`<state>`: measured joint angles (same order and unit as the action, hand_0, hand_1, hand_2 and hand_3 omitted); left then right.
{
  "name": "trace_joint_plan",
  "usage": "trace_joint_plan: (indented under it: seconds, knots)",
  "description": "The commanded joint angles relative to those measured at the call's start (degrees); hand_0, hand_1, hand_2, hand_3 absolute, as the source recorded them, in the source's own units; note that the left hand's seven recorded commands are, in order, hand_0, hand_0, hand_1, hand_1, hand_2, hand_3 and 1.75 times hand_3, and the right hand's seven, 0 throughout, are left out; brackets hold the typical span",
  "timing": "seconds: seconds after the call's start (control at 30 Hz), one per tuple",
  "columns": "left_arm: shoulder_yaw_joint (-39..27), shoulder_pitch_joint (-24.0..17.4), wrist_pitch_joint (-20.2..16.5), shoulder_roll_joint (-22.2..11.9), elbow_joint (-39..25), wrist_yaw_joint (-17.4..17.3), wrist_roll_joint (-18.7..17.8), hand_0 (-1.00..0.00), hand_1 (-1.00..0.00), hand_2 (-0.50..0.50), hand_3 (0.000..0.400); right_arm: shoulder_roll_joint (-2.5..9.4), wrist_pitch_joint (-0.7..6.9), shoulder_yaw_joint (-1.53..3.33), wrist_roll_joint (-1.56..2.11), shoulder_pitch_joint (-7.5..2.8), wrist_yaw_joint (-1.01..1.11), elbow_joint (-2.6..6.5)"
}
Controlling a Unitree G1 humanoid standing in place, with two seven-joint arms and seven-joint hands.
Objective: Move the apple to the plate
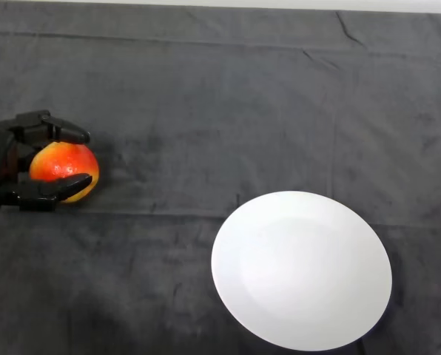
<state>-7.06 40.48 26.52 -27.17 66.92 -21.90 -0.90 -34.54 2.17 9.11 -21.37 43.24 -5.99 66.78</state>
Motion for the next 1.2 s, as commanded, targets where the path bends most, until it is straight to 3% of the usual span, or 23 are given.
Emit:
trace_joint_plan:
  seconds: [0.03, 0.7, 1.2]
  knots:
    - [1.94, 1.9, -1.49, -0.19, 1.64, 0.36, 1.25, -1.0, -1.0, 0.0, 0.4, -0.19, 0.56, -0.41, 0.38, -1.66, 0.15, -0.15]
    - [1.03, 4.77, 1.12, 0.29, 0.43, 2.02, 0.97, -1.0, -1.0, 0.0, 0.4, -0.19, 0.55, -0.42, 0.37, -1.65, 0.15, -0.14]
    - [1.15, 7.78, 5.27, 3.48, -1.51, 5.44, 1.3, -1.0, -1.0, 0.0, 0.4, -0.19, 0.55, -0.42, 0.37, -1.64, 0.15, -0.12]
